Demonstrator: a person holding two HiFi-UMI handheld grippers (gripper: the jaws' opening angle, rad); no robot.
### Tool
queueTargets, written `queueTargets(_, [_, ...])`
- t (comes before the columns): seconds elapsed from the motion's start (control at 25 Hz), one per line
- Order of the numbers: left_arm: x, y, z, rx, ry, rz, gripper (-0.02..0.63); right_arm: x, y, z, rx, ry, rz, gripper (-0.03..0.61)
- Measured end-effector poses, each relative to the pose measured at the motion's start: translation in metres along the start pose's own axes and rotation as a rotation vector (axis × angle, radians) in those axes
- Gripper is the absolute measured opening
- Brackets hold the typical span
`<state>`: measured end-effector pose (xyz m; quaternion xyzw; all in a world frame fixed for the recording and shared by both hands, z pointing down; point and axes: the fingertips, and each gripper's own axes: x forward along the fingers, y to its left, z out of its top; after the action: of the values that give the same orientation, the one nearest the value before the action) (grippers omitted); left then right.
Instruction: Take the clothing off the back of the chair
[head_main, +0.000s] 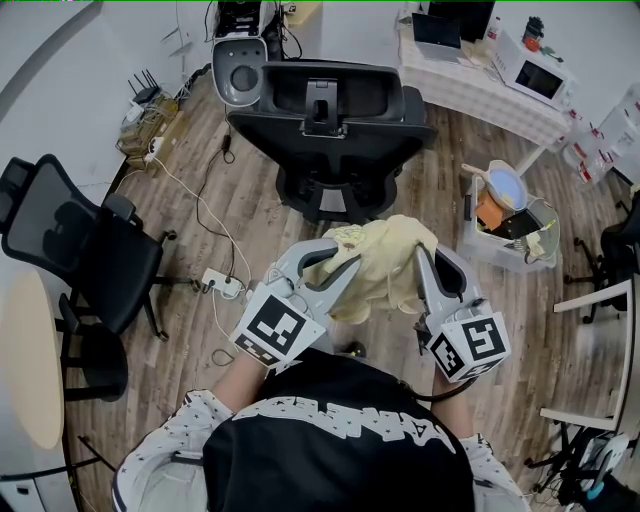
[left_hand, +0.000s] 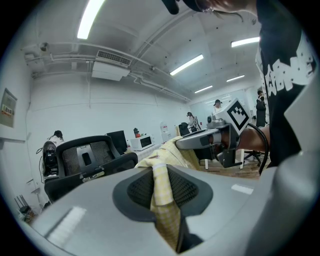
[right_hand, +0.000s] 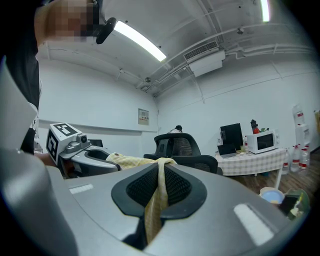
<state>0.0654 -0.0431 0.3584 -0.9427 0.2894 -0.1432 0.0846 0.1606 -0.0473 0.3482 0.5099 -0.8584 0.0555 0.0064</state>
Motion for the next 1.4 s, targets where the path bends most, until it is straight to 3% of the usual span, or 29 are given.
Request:
queueTargets(0.72, [0.030,-0.015,-0.002,0.007,0.008,-0.113,0.063,-0.019,-0.027,-0.011,0.049,0.005,-0.106,0.041])
queueTargets(1.4, [0.020,-0.002,-0.009,-0.007,0.011,-0.095,0.063,-0.003,-0.012,-0.011,0.018,0.028,-0.076,0.041])
